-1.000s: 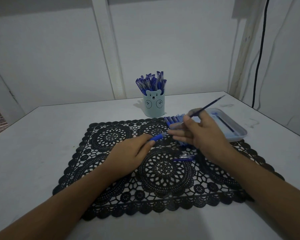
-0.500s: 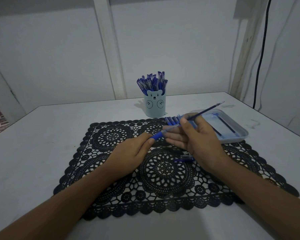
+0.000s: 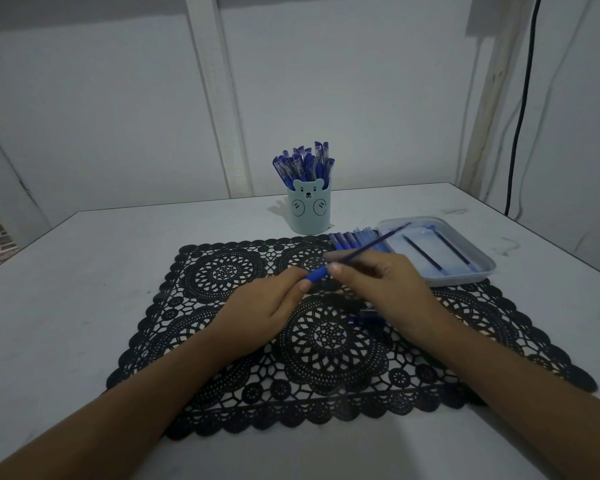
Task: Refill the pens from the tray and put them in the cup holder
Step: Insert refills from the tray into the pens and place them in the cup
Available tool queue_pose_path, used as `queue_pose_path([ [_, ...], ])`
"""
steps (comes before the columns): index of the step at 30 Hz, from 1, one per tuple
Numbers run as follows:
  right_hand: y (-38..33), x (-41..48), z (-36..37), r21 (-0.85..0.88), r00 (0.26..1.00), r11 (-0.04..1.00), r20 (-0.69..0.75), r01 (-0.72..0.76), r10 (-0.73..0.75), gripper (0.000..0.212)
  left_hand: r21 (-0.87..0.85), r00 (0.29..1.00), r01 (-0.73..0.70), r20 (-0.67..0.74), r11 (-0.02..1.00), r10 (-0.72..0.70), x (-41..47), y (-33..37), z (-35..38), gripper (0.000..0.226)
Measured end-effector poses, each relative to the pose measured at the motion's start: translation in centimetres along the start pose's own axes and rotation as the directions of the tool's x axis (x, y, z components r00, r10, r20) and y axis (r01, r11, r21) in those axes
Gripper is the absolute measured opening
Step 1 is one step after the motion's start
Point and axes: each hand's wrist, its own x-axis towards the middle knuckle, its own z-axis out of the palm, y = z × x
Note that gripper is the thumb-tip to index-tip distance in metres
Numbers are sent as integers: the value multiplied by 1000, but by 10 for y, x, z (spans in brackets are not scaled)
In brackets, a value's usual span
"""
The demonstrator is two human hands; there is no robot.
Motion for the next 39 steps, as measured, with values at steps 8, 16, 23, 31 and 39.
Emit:
queue_pose_path([
  [8, -8, 5, -21, 105, 978, 992, -201, 70, -48, 12, -129, 996, 66, -46, 989, -72, 1, -3, 0, 42],
  [16, 0, 6, -21, -284, 992, 952, -28, 113, -126, 19, -78, 998, 58, -14, 995, -59, 1, -1, -2, 39],
  [23, 1, 7, -39, -816, 941, 550, 303, 176, 148, 27, -41, 996, 89, 2, 995, -89, 2, -2, -1, 32],
  [31, 5, 6, -35, -821, 935, 535, 325, 202, 145, 19, -21, 995, 97, 32, 995, -97, 2, 0, -2, 24],
  [39, -2, 4, -26, -410, 998, 910, 39, 58, -47, 6, -15, 995, 91, 36, 996, -91, 2, 0, -2, 25],
])
